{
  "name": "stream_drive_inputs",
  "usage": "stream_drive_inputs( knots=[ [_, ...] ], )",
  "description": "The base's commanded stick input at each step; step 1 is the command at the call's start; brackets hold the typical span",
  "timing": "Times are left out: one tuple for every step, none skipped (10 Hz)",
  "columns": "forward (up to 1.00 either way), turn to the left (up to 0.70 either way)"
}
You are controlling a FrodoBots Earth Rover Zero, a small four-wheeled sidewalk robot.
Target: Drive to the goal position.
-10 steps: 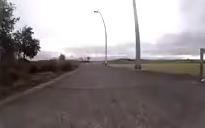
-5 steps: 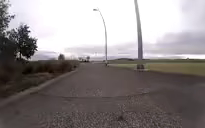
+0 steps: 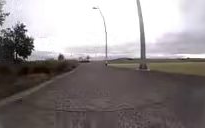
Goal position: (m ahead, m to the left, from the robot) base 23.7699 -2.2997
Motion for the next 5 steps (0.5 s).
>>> stream_drive_inputs(
  knots=[
    [1.00,0.00],
    [1.00,0.00],
    [1.00,0.00],
    [1.00,0.00],
    [1.00,0.00]
  ],
)
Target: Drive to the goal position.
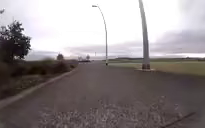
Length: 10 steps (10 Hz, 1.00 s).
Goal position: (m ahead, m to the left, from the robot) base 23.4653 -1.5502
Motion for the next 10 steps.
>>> stream_drive_inputs(
  knots=[
    [1.00,0.00],
    [1.00,0.00],
    [1.00,0.00],
    [1.00,0.00],
    [1.00,0.00],
    [1.00,0.00],
    [1.00,0.00],
    [1.00,0.00],
    [1.00,0.00],
    [1.00,0.00]
  ],
)
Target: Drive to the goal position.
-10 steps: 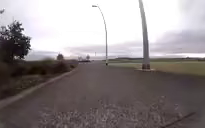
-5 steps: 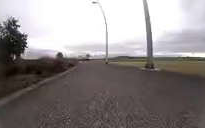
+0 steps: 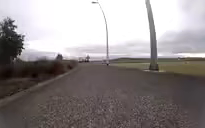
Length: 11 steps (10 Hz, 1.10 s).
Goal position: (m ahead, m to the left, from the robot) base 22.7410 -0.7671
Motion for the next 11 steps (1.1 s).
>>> stream_drive_inputs(
  knots=[
    [1.00,0.00],
    [1.00,0.00],
    [1.00,0.00],
    [1.00,0.00],
    [1.00,0.00],
    [1.00,0.00],
    [1.00,0.00],
    [1.00,0.00],
    [1.00,0.00],
    [1.00,0.00],
    [1.00,0.00]
  ],
)
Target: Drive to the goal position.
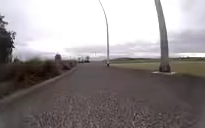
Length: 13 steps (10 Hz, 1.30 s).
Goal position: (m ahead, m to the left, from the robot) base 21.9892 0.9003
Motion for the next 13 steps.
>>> stream_drive_inputs(
  knots=[
    [1.00,0.00],
    [1.00,0.00],
    [1.00,0.00],
    [1.00,0.00],
    [1.00,0.00],
    [1.00,0.00],
    [1.00,0.00],
    [1.00,0.00],
    [1.00,0.00],
    [1.00,0.00],
    [1.00,0.00],
    [1.00,0.00],
    [1.00,0.00]
  ],
)
